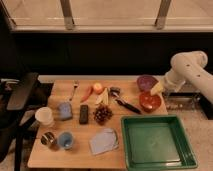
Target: Stack bowls into tray
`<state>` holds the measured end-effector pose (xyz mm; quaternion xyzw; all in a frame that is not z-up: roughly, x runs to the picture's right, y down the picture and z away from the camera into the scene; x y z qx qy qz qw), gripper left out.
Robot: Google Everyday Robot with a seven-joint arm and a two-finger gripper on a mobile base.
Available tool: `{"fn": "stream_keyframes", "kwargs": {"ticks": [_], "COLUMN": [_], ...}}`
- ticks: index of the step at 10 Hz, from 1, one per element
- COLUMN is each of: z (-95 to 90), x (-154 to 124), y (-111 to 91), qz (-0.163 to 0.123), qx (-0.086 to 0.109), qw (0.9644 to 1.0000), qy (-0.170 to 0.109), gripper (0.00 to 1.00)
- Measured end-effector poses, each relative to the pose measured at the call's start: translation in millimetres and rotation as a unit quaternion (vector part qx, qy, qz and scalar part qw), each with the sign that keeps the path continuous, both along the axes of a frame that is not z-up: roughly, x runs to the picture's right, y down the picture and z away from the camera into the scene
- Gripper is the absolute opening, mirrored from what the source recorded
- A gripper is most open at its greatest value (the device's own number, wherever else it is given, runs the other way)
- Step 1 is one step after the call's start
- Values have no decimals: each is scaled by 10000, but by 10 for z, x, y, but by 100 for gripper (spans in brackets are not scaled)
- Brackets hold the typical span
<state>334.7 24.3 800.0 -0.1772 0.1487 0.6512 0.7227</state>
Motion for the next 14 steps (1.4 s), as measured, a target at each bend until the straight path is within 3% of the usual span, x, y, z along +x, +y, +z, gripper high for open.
{"fn": "stream_keyframes", "kwargs": {"ticks": [1, 4, 5, 11, 14], "z": [100, 418, 459, 495, 744], "x": [8, 4, 10, 38, 114], "y": [40, 175, 221, 234, 500], "qz": [63, 312, 341, 431, 665], "qx": [0, -251, -377, -410, -620], "qw": [10000, 9992, 9987, 9982, 9958], "qy": [44, 56, 57, 12, -114], "gripper": [80, 80, 80, 80, 80]}}
